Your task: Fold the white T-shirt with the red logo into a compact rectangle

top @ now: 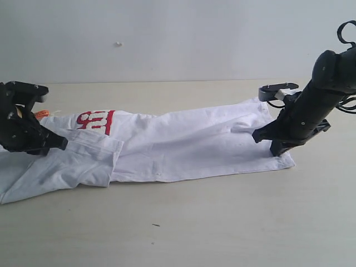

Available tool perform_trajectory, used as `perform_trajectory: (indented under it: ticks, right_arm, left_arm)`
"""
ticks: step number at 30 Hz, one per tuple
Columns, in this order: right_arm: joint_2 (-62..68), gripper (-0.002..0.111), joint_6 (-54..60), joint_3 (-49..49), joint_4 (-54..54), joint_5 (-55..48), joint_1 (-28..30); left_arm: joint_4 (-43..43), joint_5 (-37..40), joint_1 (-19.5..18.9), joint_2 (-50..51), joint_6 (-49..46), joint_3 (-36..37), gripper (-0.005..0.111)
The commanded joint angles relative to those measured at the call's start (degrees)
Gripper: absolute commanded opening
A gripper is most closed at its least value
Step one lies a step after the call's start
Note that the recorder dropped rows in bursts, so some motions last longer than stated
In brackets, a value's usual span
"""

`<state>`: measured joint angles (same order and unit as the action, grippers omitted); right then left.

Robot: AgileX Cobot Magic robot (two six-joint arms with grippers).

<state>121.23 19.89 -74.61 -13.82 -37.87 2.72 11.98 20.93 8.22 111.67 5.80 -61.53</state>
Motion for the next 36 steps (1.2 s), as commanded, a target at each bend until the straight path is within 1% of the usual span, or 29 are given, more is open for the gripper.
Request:
perform_trajectory:
  ticks: [1, 5, 14, 16, 19, 22, 23, 26, 30, 33, 36]
  right_arm:
    - [1.47, 0.000, -1.23, 0.14, 2.69, -4.48, -0.08]
    - [1.37, 0.000, -2.14, 0.55, 3.76, -8.07, -0.08]
    - [1.00, 0.000, -2.01, 0.55, 3.76, -16.09, -0.08]
    - [0.18, 0.000, -2.01, 0.55, 3.76, -17.07, -0.08]
    - [-2.25, 0.000, -2.01, 0.55, 3.76, -16.55, -0.08]
    - [-5.74, 0.000, -2.16, 0.55, 3.19, -13.71, -0.08]
    - [-7.31, 0.000, -2.16, 0.55, 2.53, -12.11, -0.08]
    - [-10.22, 0.000, -1.92, 0.55, -0.04, -9.89, -0.08]
    - [-11.77, 0.006, -1.77, 0.55, -1.54, -8.71, -0.08]
    - [-11.77, 0.013, -1.63, 0.55, -2.09, -8.71, -0.08]
    - [-11.77, 0.018, -1.63, 0.55, -2.48, -8.63, -0.08]
  left_arm:
    - [-0.74, 1.13, -1.32, 1.38, 0.86, 0.21, 0.030]
    - [-0.74, 1.13, -3.11, 1.73, 2.74, 0.21, 0.030]
    - [-0.74, 0.77, -3.15, -1.00, 5.23, 0.21, 0.030]
    - [-0.74, 0.36, -3.67, -1.97, 6.86, 0.21, 0.031]
    - [-0.74, 0.63, -5.62, -3.11, 8.13, 0.21, 0.036]
    - [-0.74, 0.99, -9.00, -3.36, 10.16, 0.21, 0.045]
    - [-0.85, 0.99, -10.11, -3.25, 10.53, 0.21, 0.050]
    - [-1.75, 0.06, -13.13, -2.61, 11.18, 0.21, 0.057]
    - [-3.43, -1.14, -15.09, -0.67, 10.94, 0.21, 0.057]
    - [-4.46, -1.55, -15.24, 1.51, 10.72, 0.21, 0.057]
    - [-7.92, -3.14, -15.24, 2.88, 7.54, 0.21, 0.057]
